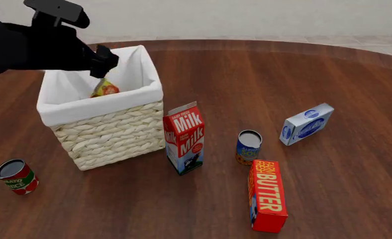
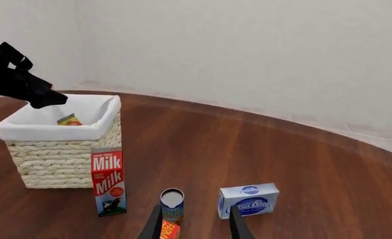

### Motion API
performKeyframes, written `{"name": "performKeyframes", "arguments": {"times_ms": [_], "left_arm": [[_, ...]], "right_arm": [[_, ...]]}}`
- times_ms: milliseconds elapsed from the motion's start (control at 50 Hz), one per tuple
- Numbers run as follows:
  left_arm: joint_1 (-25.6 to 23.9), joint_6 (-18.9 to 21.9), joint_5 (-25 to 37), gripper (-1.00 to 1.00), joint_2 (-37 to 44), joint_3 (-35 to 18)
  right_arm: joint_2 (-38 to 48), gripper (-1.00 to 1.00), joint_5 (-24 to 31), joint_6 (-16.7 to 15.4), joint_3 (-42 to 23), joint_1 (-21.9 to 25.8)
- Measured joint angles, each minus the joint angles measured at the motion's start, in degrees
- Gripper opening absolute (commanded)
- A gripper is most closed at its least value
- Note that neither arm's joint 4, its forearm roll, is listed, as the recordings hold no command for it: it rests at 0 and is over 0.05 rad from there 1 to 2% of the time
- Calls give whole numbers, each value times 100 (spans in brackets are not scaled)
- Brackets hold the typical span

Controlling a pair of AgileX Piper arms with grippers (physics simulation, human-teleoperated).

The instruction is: Pick up the orange juice, and put it in the basket.

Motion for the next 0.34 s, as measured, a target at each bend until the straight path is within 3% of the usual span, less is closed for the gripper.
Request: {"name": "performKeyframes", "arguments": {"times_ms": [340], "left_arm": [[-217, -9, 599, 100, -1081, 49]], "right_arm": [[0, 100, -33, -8, 35, 19]]}}
